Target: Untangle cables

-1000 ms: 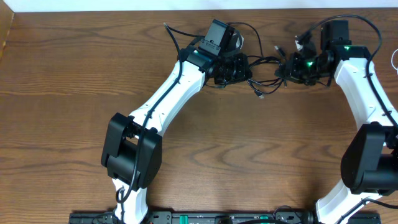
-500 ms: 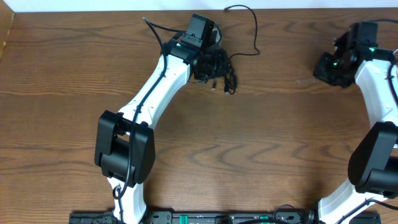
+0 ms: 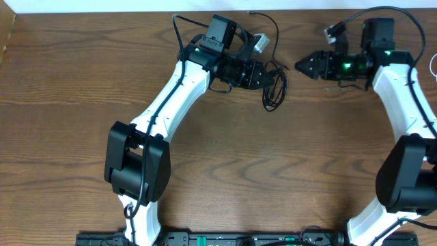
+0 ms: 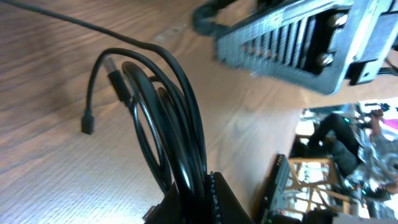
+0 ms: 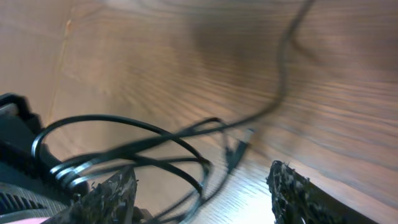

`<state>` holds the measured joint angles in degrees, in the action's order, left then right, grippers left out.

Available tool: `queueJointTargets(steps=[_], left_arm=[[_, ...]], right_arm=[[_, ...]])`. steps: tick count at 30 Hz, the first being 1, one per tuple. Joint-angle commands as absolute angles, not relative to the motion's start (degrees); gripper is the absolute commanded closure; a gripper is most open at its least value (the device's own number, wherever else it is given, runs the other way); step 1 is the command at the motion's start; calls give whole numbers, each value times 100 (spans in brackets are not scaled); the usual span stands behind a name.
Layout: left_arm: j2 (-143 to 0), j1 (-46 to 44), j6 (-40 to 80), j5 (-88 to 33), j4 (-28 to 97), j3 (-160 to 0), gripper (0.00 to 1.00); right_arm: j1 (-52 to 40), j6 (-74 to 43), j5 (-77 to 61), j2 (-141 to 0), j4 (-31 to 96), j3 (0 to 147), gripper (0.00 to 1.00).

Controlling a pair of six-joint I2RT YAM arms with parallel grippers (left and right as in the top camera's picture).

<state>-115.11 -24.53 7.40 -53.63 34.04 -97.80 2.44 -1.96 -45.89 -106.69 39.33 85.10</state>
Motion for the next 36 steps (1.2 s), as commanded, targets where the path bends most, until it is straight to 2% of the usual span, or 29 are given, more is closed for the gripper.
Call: queueJointTargets(steps=[1,3,6,9,18,29,36], left_arm=[[-11531,-2397,486,-6176,3326,-9771,92],[-11533,-2335,683,-6622,3140,-9773,92],[-11531,-2154,1678,-6772,2698,-9773,92],[-11531,-2023,2099,-6775,2523,-9773,92],[-11531,-2010,2324,-6963,2515,-9773,92],[-11531,-2099,2263,-7015,3050,-9771,92],[-11533,-2152,1968,-7295,3601,-9771,92]], right_arm=[[-16,51,-4571,-10534,3924,8534,36],[-152,49,-4174,-10534,3968,8534,36],[-336,-32,-3667,-10534,4053,8532,37],[-445,-130,-3395,-10534,4060,8534,43],[-794,-405,-3162,-10534,3706,8532,49],[-709,-703,-3107,-10545,2327,8534,42],[-945,-729,-2950,-10613,2104,8534,40]])
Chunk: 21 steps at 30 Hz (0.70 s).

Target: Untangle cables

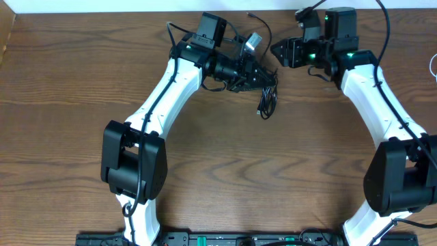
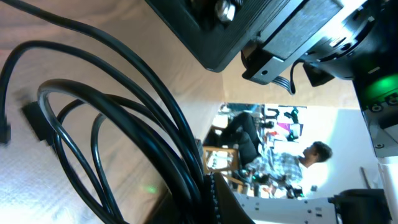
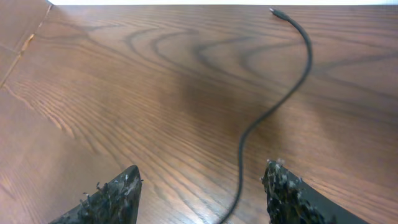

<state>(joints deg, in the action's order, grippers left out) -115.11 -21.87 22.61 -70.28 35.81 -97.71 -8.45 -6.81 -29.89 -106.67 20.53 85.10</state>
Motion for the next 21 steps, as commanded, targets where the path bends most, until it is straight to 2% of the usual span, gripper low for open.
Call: queueJointTargets(steps=[1,3,5,8,19,20,21], left_arm=[[-11531,-2150,1658,-7185,3603,-9771,91],[-11531,-2152,1347,-6622,3697,-9771,91],[-11531,-2152,1103,-5207,4106,-9771,92],[-11531,-2163,913,-3885,4681,-9771,92],[-11533,-2163,718,-2327,5406,-9771,91],[-11535,-2167,738,-2250,5454,-9771,87],[-11544,-2169,768,-2176,5509,-9771,75]], right_arm=[[-939,-814,-2952,-10610,2211,8534,40],[-930,-814,-2965,-10608,2394,8534,37],[-849,-714,-2657,-10608,2639,8534,33],[-696,-701,-2432,-10608,2851,8534,29],[-915,-1334,-2762,-11109,2941,8532,29],[-969,-1378,-2759,-11181,2934,8532,29],[-993,-1376,-2757,-11231,2939,8532,29]])
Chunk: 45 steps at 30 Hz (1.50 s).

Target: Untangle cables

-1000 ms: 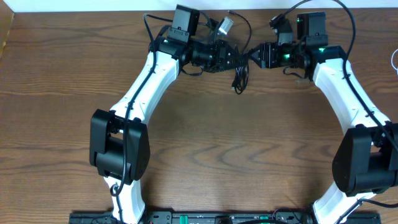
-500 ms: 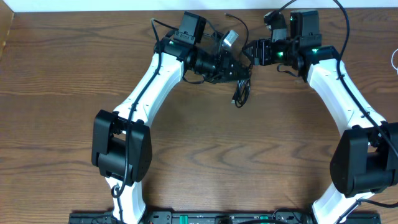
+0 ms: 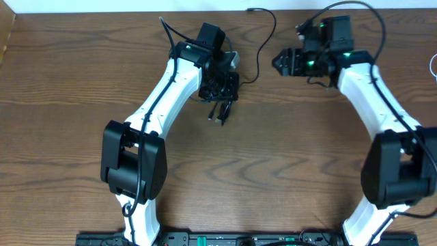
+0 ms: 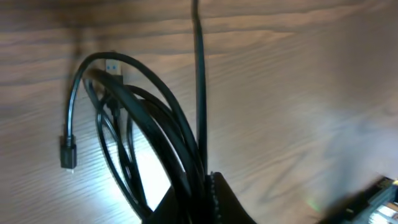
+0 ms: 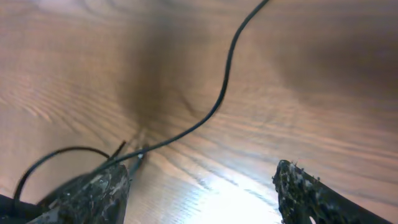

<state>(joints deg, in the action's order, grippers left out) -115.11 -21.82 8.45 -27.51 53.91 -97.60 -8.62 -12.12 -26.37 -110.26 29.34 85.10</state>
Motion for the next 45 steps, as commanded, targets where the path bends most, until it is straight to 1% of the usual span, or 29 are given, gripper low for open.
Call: queueJointTargets(steps=[1,2,3,4,12,16,19,22,23,26,31,42,45], left_arm=[[-11552,-2169,775,-2169,5537,-9771,69],[-11568,-2169,775,-2178,5575,-9771,53],[-11570,-2169,775,-2176,5588,-9771,47],[-11568,-2167,775,-2176,5592,-9771,45],[-11577,-2174,773,-2171,5581,-9736,45],[-11577,-2259,832,-2178,5371,-9454,44],[-11577,-2480,1413,-2178,4838,-9072,45],[-11577,-2755,2257,-2102,3975,-8746,45],[-11577,-2810,2497,-1981,3828,-8700,45],[-11587,-3124,3627,-1087,3264,-8530,45],[-11666,-3345,4012,-932,2906,-8530,45],[-12241,-3356,4427,-958,2891,-8530,46],[-12248,-3356,4427,-958,2926,-8530,49]], right_arm=[[-1013,-1376,-2759,-11242,2943,8532,28],[-1044,-1437,-2757,-11286,2952,8532,28],[-1046,-1448,-2757,-11286,2945,8532,28],[-1035,-1461,-2755,-11286,2928,8532,28],[-1015,-1461,-2711,-11286,2899,8532,27],[-978,-1461,-2689,-11286,2917,8532,27],[-845,-1461,-2692,-11286,2917,8532,27],[-652,-1461,-2692,-11286,2978,8532,28],[-602,-1461,-2692,-11286,3000,8532,28],[-434,-1461,-2692,-11286,3118,8532,28],[-355,-1455,-2689,-11286,3197,8532,29],[-357,-1452,-2685,-11286,3229,8532,29],[-366,-1455,-2600,-11286,3238,8532,29]])
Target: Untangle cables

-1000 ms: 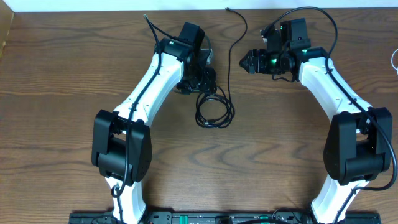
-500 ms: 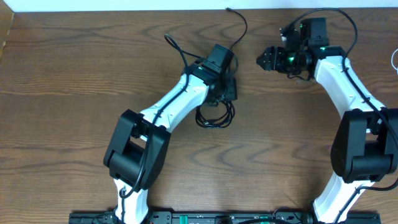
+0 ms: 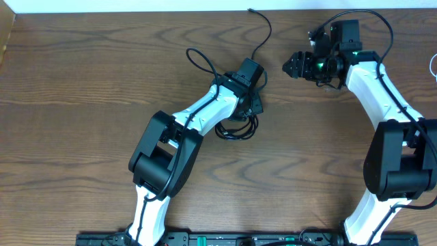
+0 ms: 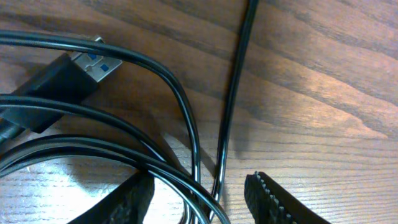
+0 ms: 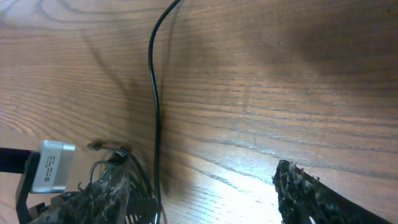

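Observation:
A coil of black cables [image 3: 235,128] lies on the wooden table. In the left wrist view its loops [image 4: 118,149] and a USB plug [image 4: 59,78] fill the frame. My left gripper [image 3: 254,104] [image 4: 199,205] stands open low over the coil, with strands running between its fingers. One thin black cable [image 3: 263,37] [image 4: 236,93] [image 5: 153,93] leads from the coil to the table's far edge. My right gripper [image 3: 290,66] [image 5: 205,196] is open with nothing in it, to the right of that thin cable.
The left arm [image 3: 205,113] lies across the table's middle, and its own wiring [image 3: 198,58] loops up beside it. The back edge of the table [image 3: 136,12] runs close behind the thin cable's end. The right arm [image 3: 382,89] comes in from the right.
My left gripper was shut on the cable bundle, held off the table at the back. Now it is open, further right and nearer, and the coil lies on the table. The right gripper barely moved.
My left gripper held the bundle at the back centre, my right gripper open close beside it. Then the bundle was lifted nearer the back edge. Then it was further left, the thin cable drawn out. Now the coil lies released on the table.

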`<state>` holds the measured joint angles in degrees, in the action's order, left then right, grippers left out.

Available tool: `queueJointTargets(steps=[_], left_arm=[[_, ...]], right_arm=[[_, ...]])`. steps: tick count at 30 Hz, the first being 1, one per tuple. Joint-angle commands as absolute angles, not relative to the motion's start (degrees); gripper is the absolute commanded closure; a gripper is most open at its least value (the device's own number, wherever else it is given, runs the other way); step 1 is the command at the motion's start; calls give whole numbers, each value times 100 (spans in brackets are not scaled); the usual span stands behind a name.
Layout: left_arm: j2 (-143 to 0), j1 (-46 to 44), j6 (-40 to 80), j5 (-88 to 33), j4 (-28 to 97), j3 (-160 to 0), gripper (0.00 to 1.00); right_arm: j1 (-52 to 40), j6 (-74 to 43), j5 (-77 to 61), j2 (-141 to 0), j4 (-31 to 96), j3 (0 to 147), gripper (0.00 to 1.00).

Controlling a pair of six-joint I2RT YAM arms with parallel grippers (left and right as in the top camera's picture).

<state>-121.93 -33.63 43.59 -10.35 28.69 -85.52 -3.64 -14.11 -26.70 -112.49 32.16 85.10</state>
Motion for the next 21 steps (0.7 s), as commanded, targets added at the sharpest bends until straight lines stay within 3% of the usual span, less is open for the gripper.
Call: queueJointTargets(steps=[1,6,11,21], left_arm=[[-12250,-3358,4427,-958,2936,-8527,50],[-12337,-3356,4427,-958,2943,-8527,64],[-12405,-3356,4425,-961,2939,-8530,92],[-11225,-3157,3693,-2493,2917,-8541,93]], right_arm=[[-370,-1455,-2598,-11286,3240,8532,29],[-373,-1455,-2600,-11286,3247,8532,29],[-375,-1455,-2600,-11286,3273,8532,28],[-379,-1302,-3205,-11286,3319,8532,25]])
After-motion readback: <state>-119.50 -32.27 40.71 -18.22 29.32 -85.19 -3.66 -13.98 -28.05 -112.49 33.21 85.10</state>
